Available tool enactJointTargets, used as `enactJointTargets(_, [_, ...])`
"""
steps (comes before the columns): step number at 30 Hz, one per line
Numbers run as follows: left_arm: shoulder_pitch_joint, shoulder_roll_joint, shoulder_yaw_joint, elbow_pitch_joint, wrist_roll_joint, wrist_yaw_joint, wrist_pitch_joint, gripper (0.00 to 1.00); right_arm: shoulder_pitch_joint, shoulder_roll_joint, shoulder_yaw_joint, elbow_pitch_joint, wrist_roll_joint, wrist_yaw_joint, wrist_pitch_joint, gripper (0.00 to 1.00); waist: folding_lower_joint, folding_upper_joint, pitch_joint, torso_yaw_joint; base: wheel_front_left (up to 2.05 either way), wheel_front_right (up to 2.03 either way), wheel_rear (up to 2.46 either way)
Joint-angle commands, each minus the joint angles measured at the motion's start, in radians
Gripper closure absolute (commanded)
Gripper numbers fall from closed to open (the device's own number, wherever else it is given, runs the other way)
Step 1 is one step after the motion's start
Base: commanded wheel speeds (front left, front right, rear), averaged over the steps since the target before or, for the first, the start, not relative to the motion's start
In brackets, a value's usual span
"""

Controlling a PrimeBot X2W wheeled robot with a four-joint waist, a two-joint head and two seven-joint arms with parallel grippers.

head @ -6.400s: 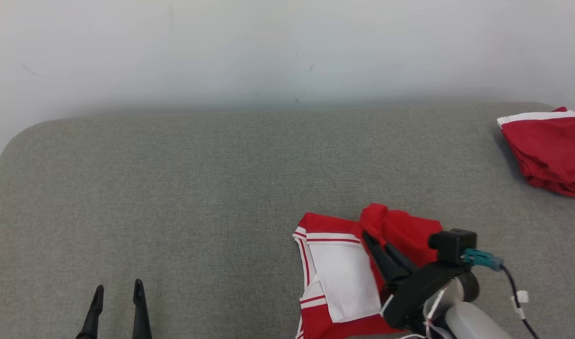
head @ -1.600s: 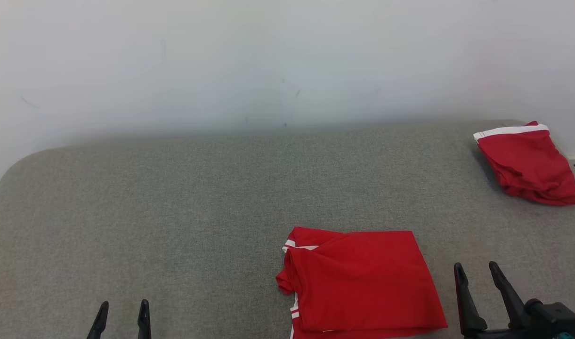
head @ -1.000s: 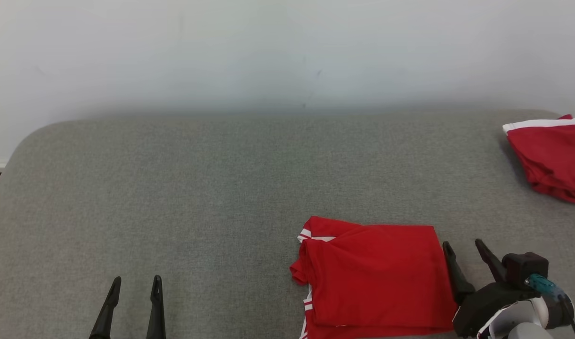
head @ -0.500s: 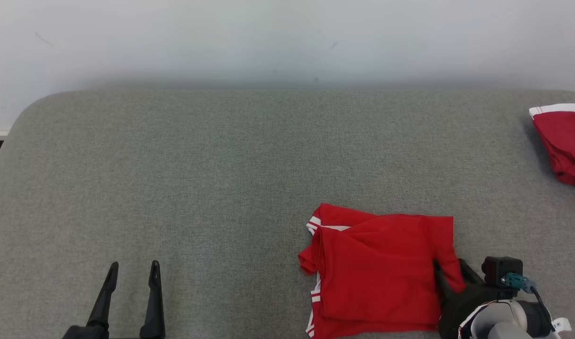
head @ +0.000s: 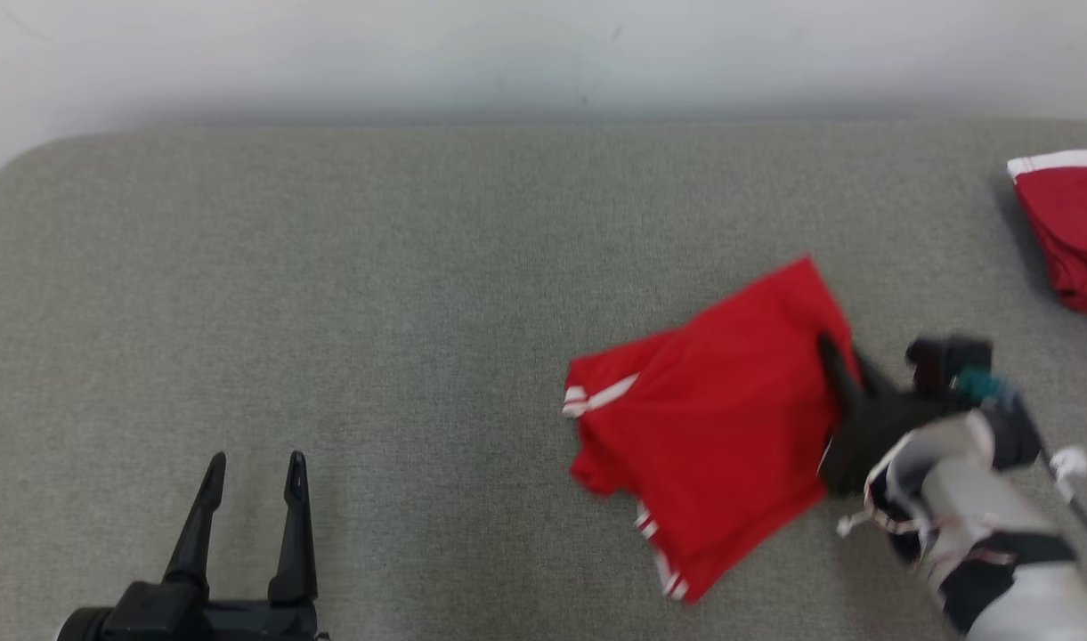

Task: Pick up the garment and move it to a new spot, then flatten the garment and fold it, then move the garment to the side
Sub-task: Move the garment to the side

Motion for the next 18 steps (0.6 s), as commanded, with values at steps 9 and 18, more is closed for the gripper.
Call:
enactJointTargets(9, [-0.115, 0.001, -0.015, -0.058, 0.028, -0.008, -0.003, 0.00, -0.304, -0.180, 0.060, -0.052, 0.024, -0.002, 0.041, 1.00, -0.0001, -0.0002, 0.208, -0.042, 0.00, 0.00, 0.00])
enactJointTargets(18, [-0.183, 0.051, -0.013, -0.137, 0.063, -0.017, -0.003, 0.00, -0.466, -0.350, 0.086, -0.069, 0.064, -0.002, 0.050, 1.00, -0.0001, -0.0002, 0.353, -0.146, 0.00, 0.00, 0.00])
